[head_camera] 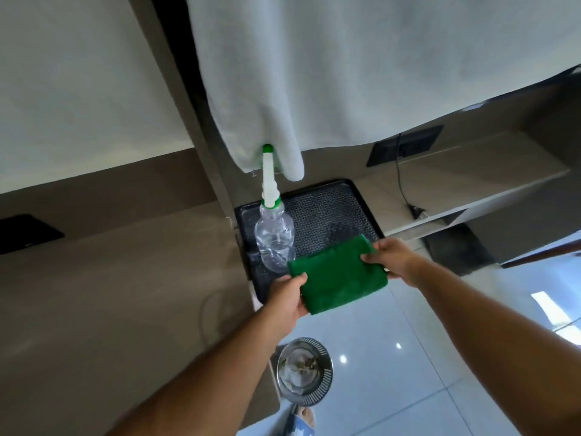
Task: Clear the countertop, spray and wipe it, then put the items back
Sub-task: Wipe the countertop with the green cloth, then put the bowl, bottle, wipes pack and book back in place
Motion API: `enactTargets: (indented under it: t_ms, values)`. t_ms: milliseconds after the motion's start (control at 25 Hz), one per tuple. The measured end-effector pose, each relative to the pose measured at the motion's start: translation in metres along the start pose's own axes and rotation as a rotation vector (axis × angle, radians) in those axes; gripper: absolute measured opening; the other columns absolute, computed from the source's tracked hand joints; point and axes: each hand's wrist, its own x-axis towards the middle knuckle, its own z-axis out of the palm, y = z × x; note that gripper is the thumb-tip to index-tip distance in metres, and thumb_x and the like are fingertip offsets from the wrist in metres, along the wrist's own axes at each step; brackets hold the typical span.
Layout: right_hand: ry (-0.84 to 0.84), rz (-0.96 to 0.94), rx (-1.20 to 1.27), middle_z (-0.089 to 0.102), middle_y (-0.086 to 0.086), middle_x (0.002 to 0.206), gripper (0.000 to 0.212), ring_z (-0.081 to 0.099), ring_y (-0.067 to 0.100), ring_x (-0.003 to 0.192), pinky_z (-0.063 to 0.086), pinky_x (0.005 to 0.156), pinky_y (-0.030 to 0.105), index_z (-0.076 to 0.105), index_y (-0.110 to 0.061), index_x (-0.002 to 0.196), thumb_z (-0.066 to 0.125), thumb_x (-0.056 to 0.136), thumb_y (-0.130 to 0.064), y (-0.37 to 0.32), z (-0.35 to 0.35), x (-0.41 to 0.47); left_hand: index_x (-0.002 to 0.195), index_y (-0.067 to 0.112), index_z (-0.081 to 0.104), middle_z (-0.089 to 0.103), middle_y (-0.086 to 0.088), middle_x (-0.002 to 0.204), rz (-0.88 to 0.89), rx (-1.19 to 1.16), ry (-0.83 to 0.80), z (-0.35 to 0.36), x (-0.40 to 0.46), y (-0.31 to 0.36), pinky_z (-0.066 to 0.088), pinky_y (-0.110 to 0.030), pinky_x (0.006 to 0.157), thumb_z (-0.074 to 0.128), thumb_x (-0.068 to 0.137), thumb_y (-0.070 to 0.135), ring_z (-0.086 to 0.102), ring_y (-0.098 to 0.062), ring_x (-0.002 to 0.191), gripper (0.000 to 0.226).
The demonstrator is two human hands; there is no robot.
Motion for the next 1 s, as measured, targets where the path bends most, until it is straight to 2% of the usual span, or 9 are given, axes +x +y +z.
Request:
enactTargets:
  t_ms: [160,240,360,440,520,720,800,880,1000]
  values:
    - [0.142,-0.022,-0.378,0.070,0.012,0.093,0.024,0.069,0.029,0.085,0.061,0.076,0.045,0.069,-0.011,0.096,0.082,0.078,-0.020,-0.012,-0.015,0.062,0.113,0.013,0.063,0.069,-0.013,0.114,0.063,0.120,0.051,0.044,0.059,0.007,0.058,-0.044,0.076,0.057,0.098,0.015,0.066,-0.030,0.103,0.016]
    - [0.235,-0.042,-0.364,0.071,0.012,0.098,0.027,0.069,0.030,0.089,0.059,0.083,0.047,0.069,-0.011,0.100,0.081,0.079,-0.021,-0.012,-0.019,0.081,0.114,0.008,0.064,0.069,-0.015,0.113,0.163,0.215,0.134,0.055,0.083,0.015,0.056,-0.048,0.087,0.060,0.096,0.015,0.066,-0.031,0.104,0.020]
    - [0.496,-0.140,-0.295,0.068,0.015,0.119,0.035,0.065,0.032,0.107,0.051,0.096,0.035,0.065,-0.009,0.121,0.069,0.088,-0.016,-0.007,-0.016,0.075,0.120,0.003,0.060,0.067,-0.013,0.113,0.322,0.385,0.229,0.054,0.089,0.021,0.050,-0.031,0.088,0.059,0.094,0.012,0.062,-0.025,0.098,0.028]
    - [0.587,-0.232,-0.242,0.067,0.013,0.122,0.036,0.064,0.030,0.108,0.050,0.097,0.037,0.062,-0.012,0.127,0.060,0.091,-0.015,0.005,0.004,0.047,0.132,0.002,0.054,0.060,-0.013,0.130,0.379,0.513,0.192,0.040,0.074,0.010,0.044,-0.031,0.093,0.056,0.095,0.010,0.058,-0.024,0.113,0.038]
    - [0.557,-0.276,-0.169,0.068,0.012,0.118,0.034,0.066,0.028,0.100,0.055,0.091,0.044,0.062,-0.013,0.126,0.057,0.093,-0.015,0.017,0.041,0.005,0.139,0.005,0.049,0.054,-0.012,0.140,0.421,0.614,0.122,0.013,0.044,-0.004,0.040,-0.031,0.105,0.054,0.096,0.009,0.052,-0.024,0.127,0.044]
    - [0.357,-0.538,-0.195,0.068,0.003,0.106,0.027,0.062,0.013,0.089,0.047,0.079,0.026,0.067,-0.015,0.116,0.060,0.090,-0.009,0.011,0.165,-0.091,0.127,0.008,0.061,0.064,-0.007,0.127,0.593,0.766,0.083,-0.118,-0.035,-0.012,0.043,-0.035,0.107,0.055,0.094,0.004,0.059,-0.018,0.120,0.034]
    - [0.222,-0.609,-0.197,0.065,-0.005,0.100,0.028,0.065,0.014,0.089,0.050,0.076,0.027,0.068,-0.021,0.113,0.060,0.088,-0.010,-0.010,0.218,-0.116,0.124,0.007,0.063,0.067,-0.007,0.123,0.622,0.830,0.197,-0.189,-0.064,-0.002,0.044,-0.036,0.106,0.058,0.093,0.004,0.061,-0.018,0.117,0.032]
    - [0.082,-0.635,-0.188,0.066,-0.009,0.102,0.030,0.067,0.014,0.092,0.054,0.081,0.032,0.067,-0.027,0.113,0.058,0.088,-0.012,-0.038,0.277,-0.141,0.125,0.008,0.063,0.067,-0.007,0.124,0.629,0.883,0.383,-0.268,-0.100,0.015,0.042,-0.029,0.106,0.059,0.092,0.006,0.061,-0.019,0.118,0.033]
    - [-0.095,-0.729,-0.216,0.068,-0.005,0.111,0.029,0.066,0.016,0.097,0.053,0.085,0.032,0.064,-0.026,0.118,0.059,0.091,-0.015,-0.088,0.369,-0.171,0.129,0.008,0.061,0.064,-0.010,0.129,0.670,0.985,0.634,-0.381,-0.150,0.051,0.039,-0.025,0.104,0.061,0.092,0.013,0.057,-0.023,0.122,0.037]
